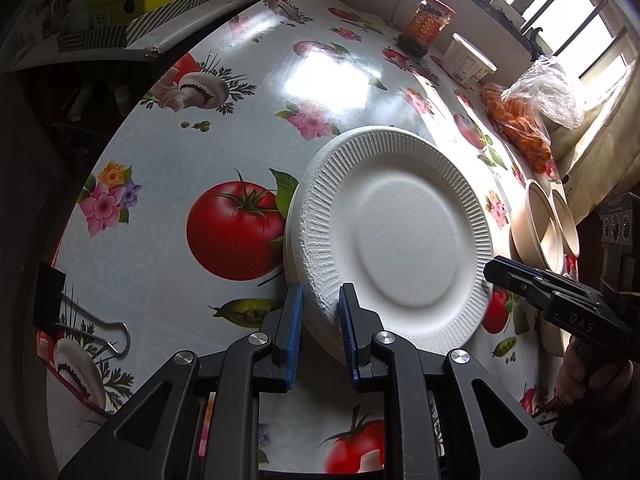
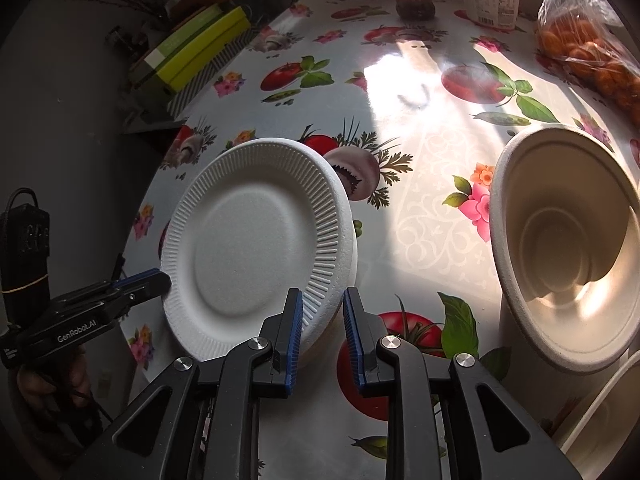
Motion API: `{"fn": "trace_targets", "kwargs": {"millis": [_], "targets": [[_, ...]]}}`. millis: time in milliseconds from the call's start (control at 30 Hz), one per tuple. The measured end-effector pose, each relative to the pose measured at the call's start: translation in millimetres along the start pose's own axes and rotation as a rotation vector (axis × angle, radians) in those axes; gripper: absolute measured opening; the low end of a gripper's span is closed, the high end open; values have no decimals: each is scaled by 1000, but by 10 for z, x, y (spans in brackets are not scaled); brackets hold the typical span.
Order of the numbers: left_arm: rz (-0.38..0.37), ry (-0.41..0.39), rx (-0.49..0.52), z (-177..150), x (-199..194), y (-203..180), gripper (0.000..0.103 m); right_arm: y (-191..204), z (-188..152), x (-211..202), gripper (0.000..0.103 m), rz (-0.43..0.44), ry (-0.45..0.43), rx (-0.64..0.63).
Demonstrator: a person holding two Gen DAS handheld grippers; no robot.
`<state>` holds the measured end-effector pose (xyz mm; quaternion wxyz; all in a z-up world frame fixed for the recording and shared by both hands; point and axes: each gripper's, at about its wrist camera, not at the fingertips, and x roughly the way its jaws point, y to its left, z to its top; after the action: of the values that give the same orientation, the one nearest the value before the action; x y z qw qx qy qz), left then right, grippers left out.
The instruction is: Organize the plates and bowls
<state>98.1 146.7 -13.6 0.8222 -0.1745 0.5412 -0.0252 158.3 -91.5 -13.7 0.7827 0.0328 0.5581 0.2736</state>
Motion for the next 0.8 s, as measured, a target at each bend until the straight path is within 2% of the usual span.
{"fn": "trace_targets", "kwargs": {"millis": [300,467,800], "targets": [[2,-11,14,11,-22,-30,23,-10,3,-24,23,2,-7,8],[2,-15,16,9,-33,-40,39,-22,-7,-56,30,9,-18,18],[9,-60,20,24,-160,-66,39,-53,-43,-200,37,3,-61,31]]}}
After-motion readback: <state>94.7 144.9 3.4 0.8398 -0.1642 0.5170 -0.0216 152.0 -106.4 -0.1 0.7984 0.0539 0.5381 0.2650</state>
